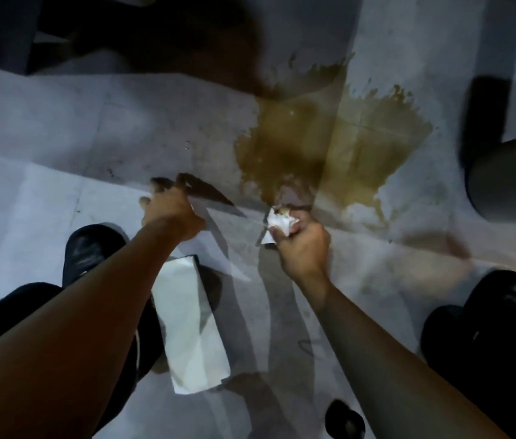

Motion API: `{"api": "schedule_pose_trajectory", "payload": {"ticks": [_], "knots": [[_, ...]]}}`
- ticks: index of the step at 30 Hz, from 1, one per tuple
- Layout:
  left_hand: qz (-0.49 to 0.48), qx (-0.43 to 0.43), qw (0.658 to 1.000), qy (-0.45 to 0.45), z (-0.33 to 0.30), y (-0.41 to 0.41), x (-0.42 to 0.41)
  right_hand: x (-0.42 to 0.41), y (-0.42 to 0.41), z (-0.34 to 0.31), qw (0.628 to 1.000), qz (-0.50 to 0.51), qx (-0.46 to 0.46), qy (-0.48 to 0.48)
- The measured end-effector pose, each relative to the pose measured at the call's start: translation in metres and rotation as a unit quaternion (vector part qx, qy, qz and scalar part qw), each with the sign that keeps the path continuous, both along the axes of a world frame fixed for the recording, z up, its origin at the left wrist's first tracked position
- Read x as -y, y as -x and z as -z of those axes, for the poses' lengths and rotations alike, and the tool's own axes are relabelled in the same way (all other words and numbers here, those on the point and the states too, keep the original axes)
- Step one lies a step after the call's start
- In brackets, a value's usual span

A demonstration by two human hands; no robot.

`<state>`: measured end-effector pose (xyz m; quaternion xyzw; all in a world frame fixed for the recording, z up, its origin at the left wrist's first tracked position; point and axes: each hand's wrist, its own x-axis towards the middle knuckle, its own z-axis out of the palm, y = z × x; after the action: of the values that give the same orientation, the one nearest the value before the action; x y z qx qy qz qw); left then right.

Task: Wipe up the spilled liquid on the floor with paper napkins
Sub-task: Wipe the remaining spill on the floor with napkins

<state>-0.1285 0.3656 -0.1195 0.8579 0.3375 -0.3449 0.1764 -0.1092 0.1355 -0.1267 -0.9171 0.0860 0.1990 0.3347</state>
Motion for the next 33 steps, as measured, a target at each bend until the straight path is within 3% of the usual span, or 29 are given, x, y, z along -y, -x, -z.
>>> {"api": "schedule_pose_trajectory", "payload": {"ticks": [4,10,14,18,23,27,29,33], "knots": [[0.054,-0.050,0.997,0.024,0.008,0.012,-0.004,-0.050,-0.023,0.023,0.996,-0.075,0.017,0.037],[0.067,-0.073,0.993,0.061,0.011,0.000,-0.018,-0.074,-0.079,0.023,0.994,-0.073,0.068,0.049],[0.068,-0.079,0.992,0.071,0.008,-0.009,-0.020,-0.079,-0.074,0.005,0.963,-0.228,0.128,0.071],[0.074,-0.089,0.990,0.078,0.010,-0.012,-0.023,-0.088,-0.077,0.017,0.917,-0.364,0.083,0.143],[0.081,-0.093,0.989,0.082,0.010,-0.012,-0.022,-0.085,-0.088,0.016,0.936,-0.315,0.036,0.156],[0.076,-0.090,0.990,0.079,0.007,-0.013,-0.017,-0.083,-0.115,-0.004,0.941,-0.266,0.161,0.135],[0.073,-0.095,0.990,0.081,0.006,-0.012,-0.015,-0.098,-0.135,0.000,0.922,-0.298,0.205,0.140],[0.072,-0.110,0.988,0.081,0.003,-0.015,-0.015,-0.119,-0.131,0.028,0.854,-0.475,0.169,0.127]]}}
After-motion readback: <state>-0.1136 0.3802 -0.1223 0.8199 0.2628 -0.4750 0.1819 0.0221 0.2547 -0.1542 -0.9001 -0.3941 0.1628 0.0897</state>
